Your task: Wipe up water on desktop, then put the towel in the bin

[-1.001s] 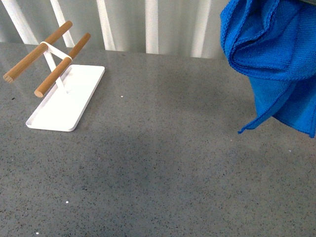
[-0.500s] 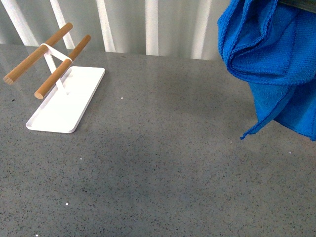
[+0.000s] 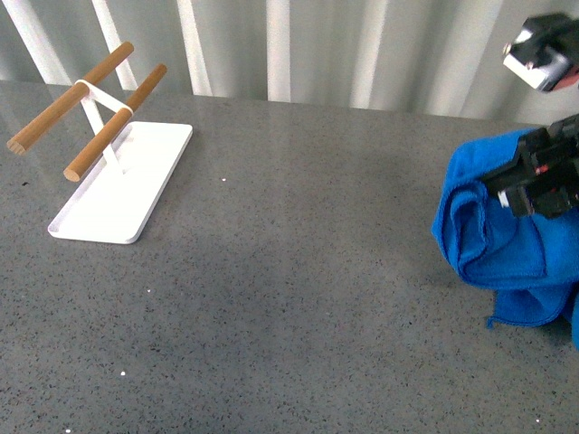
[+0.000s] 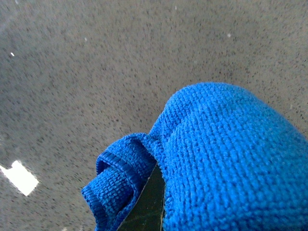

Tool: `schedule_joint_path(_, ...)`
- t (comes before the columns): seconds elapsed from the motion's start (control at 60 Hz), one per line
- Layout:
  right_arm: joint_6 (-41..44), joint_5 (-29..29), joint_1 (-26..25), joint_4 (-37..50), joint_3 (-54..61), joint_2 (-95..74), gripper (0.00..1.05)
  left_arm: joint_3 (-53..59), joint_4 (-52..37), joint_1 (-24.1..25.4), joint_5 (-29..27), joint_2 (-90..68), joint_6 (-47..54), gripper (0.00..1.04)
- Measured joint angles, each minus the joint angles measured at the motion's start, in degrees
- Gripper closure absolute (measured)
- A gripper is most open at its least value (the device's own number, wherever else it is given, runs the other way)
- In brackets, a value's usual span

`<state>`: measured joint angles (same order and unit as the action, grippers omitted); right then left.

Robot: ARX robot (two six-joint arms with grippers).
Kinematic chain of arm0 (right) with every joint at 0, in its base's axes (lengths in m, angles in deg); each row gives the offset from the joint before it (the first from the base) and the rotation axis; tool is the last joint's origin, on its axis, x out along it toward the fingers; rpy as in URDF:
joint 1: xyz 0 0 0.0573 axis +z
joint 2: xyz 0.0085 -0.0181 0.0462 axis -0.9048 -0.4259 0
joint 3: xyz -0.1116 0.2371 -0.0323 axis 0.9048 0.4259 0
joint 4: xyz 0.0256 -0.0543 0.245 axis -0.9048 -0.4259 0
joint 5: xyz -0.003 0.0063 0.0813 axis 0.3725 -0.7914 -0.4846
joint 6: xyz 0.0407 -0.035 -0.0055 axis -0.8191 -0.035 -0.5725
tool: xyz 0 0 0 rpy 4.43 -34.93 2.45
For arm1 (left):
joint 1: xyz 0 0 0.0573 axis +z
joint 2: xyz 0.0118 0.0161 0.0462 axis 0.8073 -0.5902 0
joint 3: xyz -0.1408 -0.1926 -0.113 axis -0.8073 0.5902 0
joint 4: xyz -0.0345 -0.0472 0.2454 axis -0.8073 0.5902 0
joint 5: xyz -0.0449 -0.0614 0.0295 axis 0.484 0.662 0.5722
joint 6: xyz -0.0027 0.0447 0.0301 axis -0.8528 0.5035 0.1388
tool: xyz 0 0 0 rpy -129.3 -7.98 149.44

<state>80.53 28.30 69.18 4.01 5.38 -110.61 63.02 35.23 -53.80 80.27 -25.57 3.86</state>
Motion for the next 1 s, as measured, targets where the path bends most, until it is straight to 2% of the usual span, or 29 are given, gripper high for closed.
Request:
schedule_joint_path(0.1,3.4,0.1,-0.7,-0.9,-2.7,-3.8,1.0,0.0,0.0,0.0,0.0,0.0,0.0,0.07)
schedule_joint_path(0.133,4.3,0.4,-0.9,-1.2,-3.5,-5.0,1.0,0.0,0.0,0.0,0.0,0.0,0.0,0.05)
schedule_joint_path(0.284,7.3,1.2,-1.8,-0.9,-3.8,-11.3,1.0,0.0,0.0,0.0,0.0,0.0,0.0,0.07)
schedule_joint_path(0.484,8.3,-0.6,-3.5,0.5,-1.7,-13.3,1.0,0.0,0.0,0.0,0.0,0.0,0.0,0.07)
schedule_joint_path(0.734,10.5,-1.2,-9.2,0.7,-3.4,-15.9,1.0,0.0,0.0,0.0,0.0,0.0,0.0,0.07)
schedule_joint_path(1.001,10.0,1.1,-8.7,-0.2,-10.0,-19.8,1.0,0.0,0.0,0.0,0.0,0.0,0.0,0.07)
